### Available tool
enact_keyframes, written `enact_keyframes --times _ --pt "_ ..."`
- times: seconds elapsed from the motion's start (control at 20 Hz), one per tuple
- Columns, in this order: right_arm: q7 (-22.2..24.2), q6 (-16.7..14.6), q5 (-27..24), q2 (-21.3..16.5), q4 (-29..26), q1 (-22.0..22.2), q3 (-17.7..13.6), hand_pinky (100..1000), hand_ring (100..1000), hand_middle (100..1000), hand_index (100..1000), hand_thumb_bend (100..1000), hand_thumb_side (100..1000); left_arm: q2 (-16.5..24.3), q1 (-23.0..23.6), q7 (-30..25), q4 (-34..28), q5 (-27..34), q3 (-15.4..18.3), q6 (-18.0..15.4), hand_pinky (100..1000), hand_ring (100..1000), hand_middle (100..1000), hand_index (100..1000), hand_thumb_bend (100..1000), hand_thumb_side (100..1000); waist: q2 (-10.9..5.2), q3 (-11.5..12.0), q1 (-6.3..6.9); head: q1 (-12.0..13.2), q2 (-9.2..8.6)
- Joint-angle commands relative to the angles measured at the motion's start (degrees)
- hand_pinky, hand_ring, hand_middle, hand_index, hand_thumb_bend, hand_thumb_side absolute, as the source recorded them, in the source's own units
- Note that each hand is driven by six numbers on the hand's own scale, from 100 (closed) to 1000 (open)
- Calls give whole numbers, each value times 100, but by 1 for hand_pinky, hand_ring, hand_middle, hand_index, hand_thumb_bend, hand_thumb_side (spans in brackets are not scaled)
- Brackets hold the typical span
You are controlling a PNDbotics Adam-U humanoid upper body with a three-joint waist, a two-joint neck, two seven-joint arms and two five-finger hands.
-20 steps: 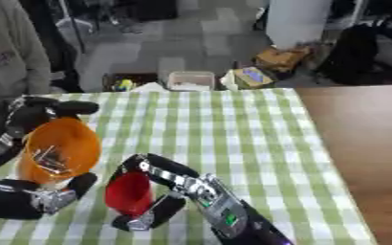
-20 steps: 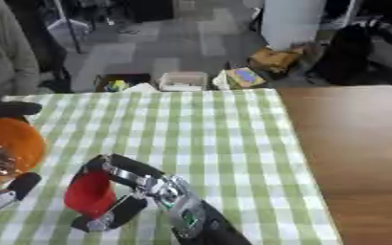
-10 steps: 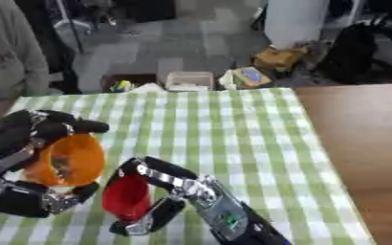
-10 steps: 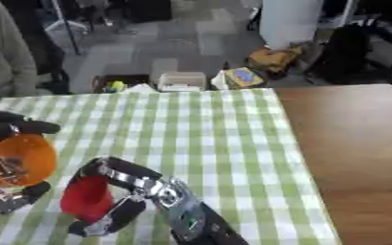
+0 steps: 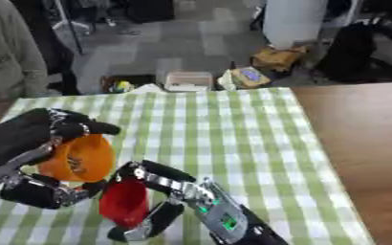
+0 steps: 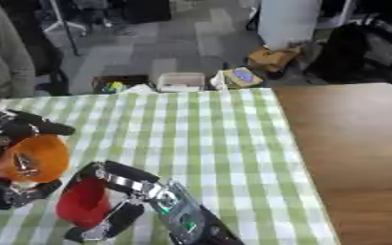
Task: Pour the contents of one cup into another cup.
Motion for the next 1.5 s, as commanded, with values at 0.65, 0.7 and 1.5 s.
enact_keyframes --times 0.65,0.7,1.5 --pt "12 -3 -43 36 -119 -32 -13 336 211 285 675 100 100 266 -172 -911 -396 -228 38 -364 100 182 391 871 224 100 -147 56 81 -64 -1" --pt "11 -3 -43 35 -119 -30 -13 336 211 285 675 100 100 273 -174 -967 -424 -231 43 -372 100 182 391 870 227 100 -148 58 82 -66 -1" --pt "3 -4 -40 20 -116 -13 -18 335 212 285 675 100 100 470 -135 -1556 -674 -687 85 -646 100 178 372 859 302 100 -175 79 129 -105 -4"
